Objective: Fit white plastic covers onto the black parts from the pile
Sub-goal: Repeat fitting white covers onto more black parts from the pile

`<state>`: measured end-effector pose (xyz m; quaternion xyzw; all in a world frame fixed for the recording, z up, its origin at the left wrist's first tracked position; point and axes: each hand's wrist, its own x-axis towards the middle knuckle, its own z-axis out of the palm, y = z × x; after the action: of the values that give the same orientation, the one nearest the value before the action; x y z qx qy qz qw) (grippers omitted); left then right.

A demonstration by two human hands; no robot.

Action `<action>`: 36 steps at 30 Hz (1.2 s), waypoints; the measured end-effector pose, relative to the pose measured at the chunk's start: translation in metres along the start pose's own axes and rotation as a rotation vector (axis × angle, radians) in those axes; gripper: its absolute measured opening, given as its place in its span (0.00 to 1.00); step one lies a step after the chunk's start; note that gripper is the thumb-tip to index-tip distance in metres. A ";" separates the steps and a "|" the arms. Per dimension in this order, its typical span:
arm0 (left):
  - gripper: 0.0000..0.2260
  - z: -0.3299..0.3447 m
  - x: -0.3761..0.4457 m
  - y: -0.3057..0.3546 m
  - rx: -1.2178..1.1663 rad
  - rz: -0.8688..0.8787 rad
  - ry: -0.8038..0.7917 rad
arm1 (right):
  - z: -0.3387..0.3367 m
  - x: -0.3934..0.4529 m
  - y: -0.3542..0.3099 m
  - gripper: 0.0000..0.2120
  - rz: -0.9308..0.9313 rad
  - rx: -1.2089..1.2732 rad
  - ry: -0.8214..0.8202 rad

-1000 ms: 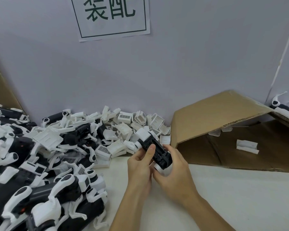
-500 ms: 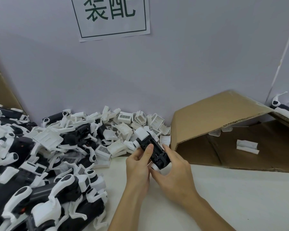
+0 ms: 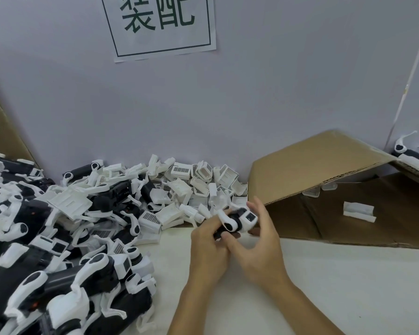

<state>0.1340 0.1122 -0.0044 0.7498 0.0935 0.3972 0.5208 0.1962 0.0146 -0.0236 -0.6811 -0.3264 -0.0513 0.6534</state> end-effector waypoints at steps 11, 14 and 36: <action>0.28 0.000 -0.003 -0.001 0.253 0.220 -0.072 | 0.001 0.008 0.005 0.31 0.138 0.034 0.114; 0.26 0.002 -0.003 -0.002 0.278 0.238 -0.062 | -0.001 0.009 0.005 0.29 0.163 0.081 0.104; 0.08 -0.012 0.015 0.007 -0.913 -0.652 0.328 | 0.005 0.004 0.004 0.18 0.147 -0.014 -0.107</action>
<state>0.1342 0.1261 0.0108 0.3107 0.2182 0.3271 0.8654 0.1992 0.0205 -0.0257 -0.7096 -0.3093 0.0309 0.6323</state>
